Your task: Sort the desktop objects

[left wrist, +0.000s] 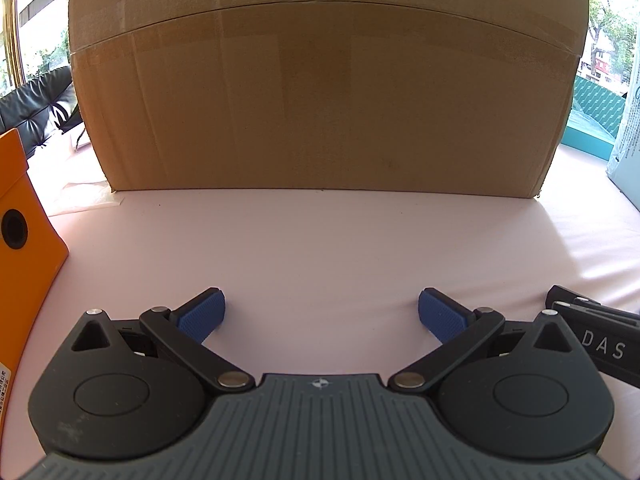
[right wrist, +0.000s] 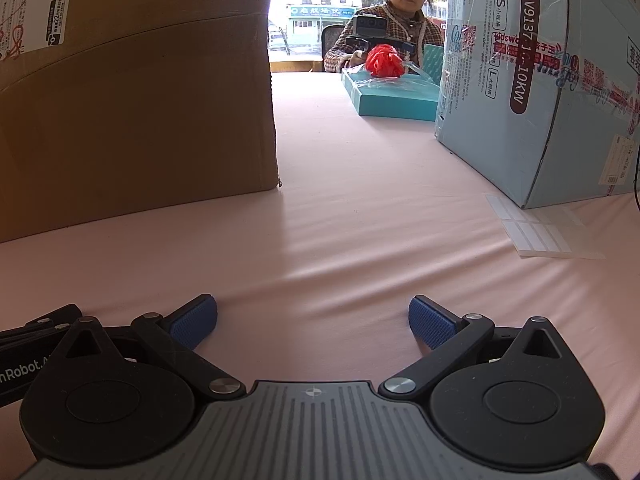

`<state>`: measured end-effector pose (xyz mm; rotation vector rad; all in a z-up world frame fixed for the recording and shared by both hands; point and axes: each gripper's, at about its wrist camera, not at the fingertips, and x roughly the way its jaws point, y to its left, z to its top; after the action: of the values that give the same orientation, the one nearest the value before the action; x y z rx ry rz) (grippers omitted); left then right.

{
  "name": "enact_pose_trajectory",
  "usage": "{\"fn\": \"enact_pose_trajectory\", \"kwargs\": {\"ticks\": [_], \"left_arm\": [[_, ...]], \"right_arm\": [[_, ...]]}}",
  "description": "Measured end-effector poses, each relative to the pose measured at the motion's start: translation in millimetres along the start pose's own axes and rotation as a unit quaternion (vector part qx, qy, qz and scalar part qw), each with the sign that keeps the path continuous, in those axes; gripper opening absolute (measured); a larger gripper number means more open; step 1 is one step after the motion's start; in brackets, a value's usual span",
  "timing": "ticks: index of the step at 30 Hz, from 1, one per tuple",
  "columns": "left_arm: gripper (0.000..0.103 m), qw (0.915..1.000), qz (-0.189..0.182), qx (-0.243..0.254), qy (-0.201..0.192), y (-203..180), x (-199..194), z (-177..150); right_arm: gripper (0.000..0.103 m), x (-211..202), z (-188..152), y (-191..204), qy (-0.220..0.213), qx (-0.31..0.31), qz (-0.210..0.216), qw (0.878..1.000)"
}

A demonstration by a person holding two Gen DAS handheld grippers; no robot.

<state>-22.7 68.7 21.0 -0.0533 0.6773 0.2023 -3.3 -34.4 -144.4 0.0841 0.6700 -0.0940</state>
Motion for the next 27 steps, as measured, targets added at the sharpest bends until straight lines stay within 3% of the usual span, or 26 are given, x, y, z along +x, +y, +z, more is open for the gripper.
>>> {"fn": "enact_pose_trajectory", "kwargs": {"ticks": [27], "left_arm": [[0.103, 1.0000, -0.004, -0.003, 0.000, -0.5, -0.5, -0.3]], "right_arm": [[0.103, -0.1, 0.6, 0.5, 0.000, -0.001, -0.001, 1.000]]}}
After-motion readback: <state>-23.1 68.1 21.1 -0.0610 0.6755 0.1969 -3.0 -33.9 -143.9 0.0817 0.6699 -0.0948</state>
